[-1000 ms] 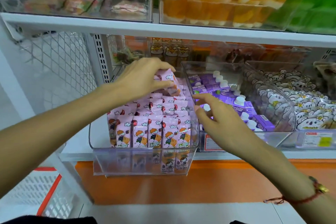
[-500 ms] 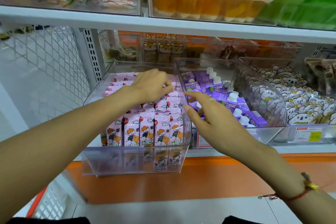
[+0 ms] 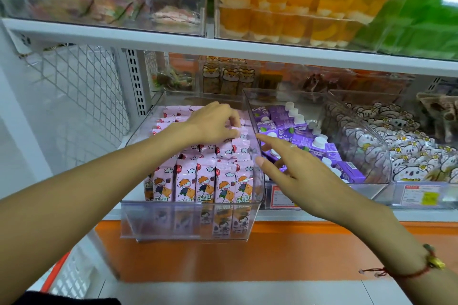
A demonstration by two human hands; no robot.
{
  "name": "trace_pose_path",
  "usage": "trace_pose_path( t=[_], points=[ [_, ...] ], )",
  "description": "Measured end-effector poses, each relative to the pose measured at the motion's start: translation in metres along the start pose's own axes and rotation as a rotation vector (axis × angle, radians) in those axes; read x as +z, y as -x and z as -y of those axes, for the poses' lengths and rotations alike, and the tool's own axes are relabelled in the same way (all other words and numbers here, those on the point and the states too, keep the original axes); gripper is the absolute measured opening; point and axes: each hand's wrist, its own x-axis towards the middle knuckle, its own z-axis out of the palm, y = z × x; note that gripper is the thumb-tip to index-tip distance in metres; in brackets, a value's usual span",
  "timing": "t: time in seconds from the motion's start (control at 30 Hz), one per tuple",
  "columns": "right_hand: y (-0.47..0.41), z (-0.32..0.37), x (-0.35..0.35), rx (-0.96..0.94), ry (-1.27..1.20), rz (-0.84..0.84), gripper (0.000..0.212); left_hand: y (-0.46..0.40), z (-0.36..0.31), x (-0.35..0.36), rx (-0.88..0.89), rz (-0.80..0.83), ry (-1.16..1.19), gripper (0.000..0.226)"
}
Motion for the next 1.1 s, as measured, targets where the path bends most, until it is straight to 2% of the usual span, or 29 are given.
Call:
trace_pose_path(
  t=[0.1, 0.27, 0.33, 0.4, 0.47, 0.57, 0.7, 0.77, 0.83, 0.9, 1.03, 1.1],
  points=[
    [0.000, 0.000, 0.000, -0.002, 0.001, -0.011, 0.057, 0.007, -0.004, -0.004, -0.079, -0.199, 0.285, 0.009],
    [-0.001, -0.003, 0.002, -0.010, 0.021, -0.033, 0.054, 0.043, -0.027, -0.016, -0.179, -0.632, 0.805, 0.008],
    [-0.004, 0.000, 0.002, 0.012, 0.000, -0.109, 0.051, 0.063, -0.037, -0.021, -0.165, -0.773, 0.880, 0.005],
    [-0.006, 0.006, 0.002, 0.009, -0.092, -0.260, 0.048, 0.081, -0.046, -0.026, -0.147, -0.832, 0.871, 0.008],
    [-0.006, 0.020, 0.004, -0.056, -0.215, -0.340, 0.047, 0.096, -0.054, -0.027, -0.118, -0.825, 0.888, 0.006],
    [-0.004, 0.046, 0.011, -0.149, -0.329, -0.269, 0.054, 0.112, -0.064, -0.024, -0.061, -0.784, 0.957, 0.006],
    [-0.006, 0.063, 0.016, -0.218, -0.435, -0.271, 0.043, 0.122, -0.064, -0.024, -0.048, -0.764, 1.100, 0.010],
    [-0.009, 0.065, 0.015, -0.187, -0.588, -0.275, 0.033, 0.123, -0.059, -0.024, -0.033, -0.724, 1.123, 0.015],
    [-0.012, 0.066, 0.013, -0.094, -0.846, -0.239, 0.020, 0.123, -0.053, -0.023, -0.027, -0.664, 1.046, 0.027],
    [-0.016, 0.061, 0.013, 0.001, -1.019, -0.212, 0.020, 0.123, -0.050, -0.020, -0.019, -0.601, 0.925, 0.037],
    [-0.017, 0.059, 0.013, 0.060, -1.097, -0.231, 0.023, 0.124, -0.046, -0.010, -0.014, -0.495, 0.701, 0.043],
    [-0.016, 0.060, 0.014, 0.058, -1.105, -0.252, 0.026, 0.123, -0.047, -0.005, -0.014, -0.497, 0.632, 0.047]
  ],
)
